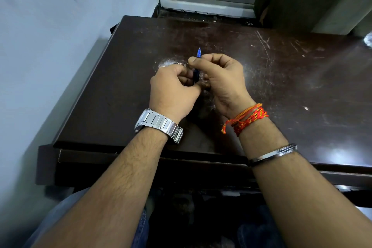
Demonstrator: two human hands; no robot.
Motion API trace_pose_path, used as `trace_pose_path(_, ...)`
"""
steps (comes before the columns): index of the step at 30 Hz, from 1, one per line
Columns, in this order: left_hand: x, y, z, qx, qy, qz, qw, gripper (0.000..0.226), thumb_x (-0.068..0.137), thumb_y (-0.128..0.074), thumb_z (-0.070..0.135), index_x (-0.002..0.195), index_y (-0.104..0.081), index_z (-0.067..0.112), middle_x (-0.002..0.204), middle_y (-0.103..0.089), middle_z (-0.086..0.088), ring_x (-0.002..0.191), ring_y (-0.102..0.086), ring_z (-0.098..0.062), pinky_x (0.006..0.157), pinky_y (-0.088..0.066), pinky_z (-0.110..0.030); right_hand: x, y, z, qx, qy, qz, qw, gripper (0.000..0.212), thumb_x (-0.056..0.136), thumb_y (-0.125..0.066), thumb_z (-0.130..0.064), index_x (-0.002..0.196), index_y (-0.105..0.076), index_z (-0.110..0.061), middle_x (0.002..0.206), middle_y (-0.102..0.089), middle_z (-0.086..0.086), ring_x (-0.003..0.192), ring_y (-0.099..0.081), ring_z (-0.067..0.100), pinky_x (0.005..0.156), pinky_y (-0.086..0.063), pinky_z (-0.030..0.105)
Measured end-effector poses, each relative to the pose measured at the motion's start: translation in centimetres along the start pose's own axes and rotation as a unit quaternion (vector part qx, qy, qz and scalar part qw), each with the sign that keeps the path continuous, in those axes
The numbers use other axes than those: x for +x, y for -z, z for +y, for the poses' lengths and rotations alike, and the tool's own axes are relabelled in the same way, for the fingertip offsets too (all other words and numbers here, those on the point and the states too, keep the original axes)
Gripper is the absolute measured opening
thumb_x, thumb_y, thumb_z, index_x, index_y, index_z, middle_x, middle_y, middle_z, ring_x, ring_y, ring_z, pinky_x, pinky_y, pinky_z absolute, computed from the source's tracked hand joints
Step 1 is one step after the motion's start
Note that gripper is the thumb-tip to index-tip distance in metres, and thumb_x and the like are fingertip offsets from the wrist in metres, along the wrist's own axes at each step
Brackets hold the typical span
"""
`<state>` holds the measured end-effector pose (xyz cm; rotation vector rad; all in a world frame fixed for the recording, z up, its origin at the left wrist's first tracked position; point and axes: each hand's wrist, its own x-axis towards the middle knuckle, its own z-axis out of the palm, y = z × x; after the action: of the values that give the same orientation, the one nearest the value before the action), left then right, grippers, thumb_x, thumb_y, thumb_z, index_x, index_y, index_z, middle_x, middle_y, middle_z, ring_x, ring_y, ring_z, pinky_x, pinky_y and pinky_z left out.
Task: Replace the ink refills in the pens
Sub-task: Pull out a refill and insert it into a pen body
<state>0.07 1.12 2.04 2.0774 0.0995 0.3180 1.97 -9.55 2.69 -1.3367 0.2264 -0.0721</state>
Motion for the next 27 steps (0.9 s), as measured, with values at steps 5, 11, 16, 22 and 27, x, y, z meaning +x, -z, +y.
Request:
trace_pose_path(5,-0.01,0.00,-0.02,0.003,0.003,0.001,1.000,0.021,0.062,-0.086,0.026,0.074,-0.070,0.023,0.061,-0.066,0.011,0.057,-0.063,0.003,0.050,-0.047,-0.008,-0.16,0.04,-0.03,-0.008,0.006,-0.011,1.000,0.011,0.077,-0.079,-0.003,0.080,-0.069,-0.008,0.064,-0.069,0.000,0.053,-0.061,0.004,0.046,-0.045,0.019)
trace_pose_path(11,-0.04,0.05,0.07,0.007,-0.001,0.005,1.000,0.026,0.059,-0.088,0.029,0.073,-0.068,0.022,0.061,-0.065,0.011,0.052,-0.058,0.006,0.049,-0.043,-0.005,-0.01,0.05,-0.04,-0.026,-0.001,-0.018,1.000,0.009,0.078,-0.077,-0.011,0.070,-0.072,-0.013,0.060,-0.064,-0.003,0.050,-0.054,0.003,0.047,-0.042,0.020)
trace_pose_path(16,-0.11,0.04,0.42,0.002,0.004,0.018,1.000,0.022,0.061,-0.083,0.035,0.074,-0.069,0.024,0.060,-0.065,0.014,0.056,-0.060,0.009,0.051,-0.043,-0.004,-0.11,0.17,-0.05,-0.021,0.012,-0.029,0.999,0.007,0.077,-0.077,-0.003,0.073,-0.074,-0.008,0.061,-0.068,-0.001,0.049,-0.058,0.000,0.048,-0.045,0.017)
trace_pose_path(22,0.02,0.09,0.40,0.003,0.007,0.009,1.000,0.010,0.069,-0.076,0.033,0.071,-0.073,0.024,0.051,-0.061,0.015,0.054,-0.060,0.010,0.046,-0.036,-0.001,-0.18,0.02,0.01,0.005,0.005,-0.036,0.999,0.006,0.079,-0.073,0.002,0.077,-0.072,-0.003,0.048,-0.063,-0.007,0.040,-0.055,-0.001,0.043,-0.044,0.013)
trace_pose_path(27,0.09,0.15,0.18,0.015,0.008,0.005,1.000,0.015,0.067,-0.076,0.037,0.063,-0.068,0.025,0.049,-0.060,0.013,0.052,-0.058,0.009,0.045,-0.037,-0.002,-0.27,-0.08,0.05,-0.007,0.012,-0.043,0.999,0.006,0.077,-0.077,0.000,0.075,-0.075,-0.005,0.061,-0.070,0.003,0.048,-0.062,0.007,0.047,-0.048,0.019)
